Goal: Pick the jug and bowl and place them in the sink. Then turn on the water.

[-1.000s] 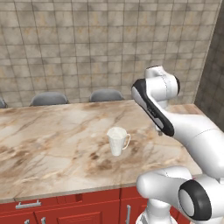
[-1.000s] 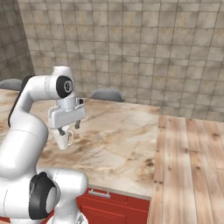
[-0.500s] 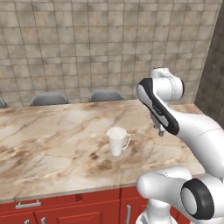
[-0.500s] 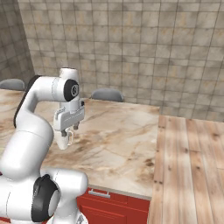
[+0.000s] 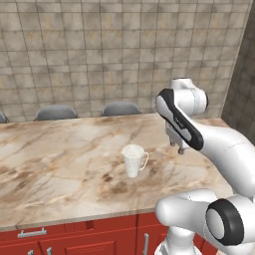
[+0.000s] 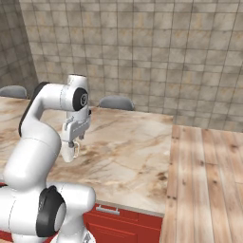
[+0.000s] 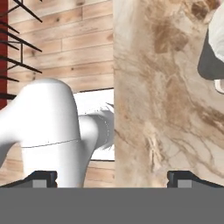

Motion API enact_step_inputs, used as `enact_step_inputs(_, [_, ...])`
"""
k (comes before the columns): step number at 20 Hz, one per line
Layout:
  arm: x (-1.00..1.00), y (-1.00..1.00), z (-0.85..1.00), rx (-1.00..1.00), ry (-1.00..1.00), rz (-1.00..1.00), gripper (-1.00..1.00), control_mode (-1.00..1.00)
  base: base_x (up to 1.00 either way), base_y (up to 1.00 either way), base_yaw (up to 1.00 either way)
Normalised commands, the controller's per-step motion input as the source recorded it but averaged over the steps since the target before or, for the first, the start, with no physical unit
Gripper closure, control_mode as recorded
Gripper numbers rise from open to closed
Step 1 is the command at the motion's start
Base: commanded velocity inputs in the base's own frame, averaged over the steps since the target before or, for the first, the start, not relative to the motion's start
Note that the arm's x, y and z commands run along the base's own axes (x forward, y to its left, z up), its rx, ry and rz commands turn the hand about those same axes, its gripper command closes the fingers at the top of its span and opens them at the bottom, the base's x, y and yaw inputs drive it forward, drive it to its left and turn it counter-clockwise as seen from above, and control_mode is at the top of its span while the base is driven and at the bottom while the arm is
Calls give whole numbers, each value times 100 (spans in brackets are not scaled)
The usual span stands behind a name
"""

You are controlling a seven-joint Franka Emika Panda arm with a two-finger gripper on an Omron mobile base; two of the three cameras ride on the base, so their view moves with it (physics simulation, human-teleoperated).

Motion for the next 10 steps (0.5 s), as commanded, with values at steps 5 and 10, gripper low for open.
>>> enact_step_inputs(5, [12, 11, -6, 2, -7, 1, -100, -100, 0, 0, 0])
enact_step_inputs(10, [9, 14, -7, 3, -4, 2, -100, -100, 0, 0, 0])
